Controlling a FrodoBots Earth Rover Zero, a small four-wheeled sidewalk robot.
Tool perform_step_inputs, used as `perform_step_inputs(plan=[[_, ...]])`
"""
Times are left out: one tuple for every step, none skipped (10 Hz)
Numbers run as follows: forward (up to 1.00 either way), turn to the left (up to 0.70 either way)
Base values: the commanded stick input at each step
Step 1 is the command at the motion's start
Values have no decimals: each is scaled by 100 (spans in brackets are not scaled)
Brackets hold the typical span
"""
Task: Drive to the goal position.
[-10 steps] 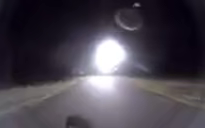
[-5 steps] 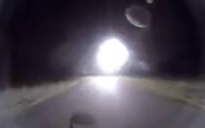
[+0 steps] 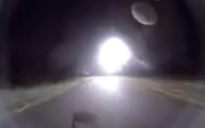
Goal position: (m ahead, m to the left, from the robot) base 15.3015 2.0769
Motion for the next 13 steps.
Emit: perform_step_inputs(plan=[[99,3],[99,3],[99,3],[99,3],[99,2],[99,0],[99,0],[99,0],[99,0],[99,0],[99,0],[99,0],[99,0]])
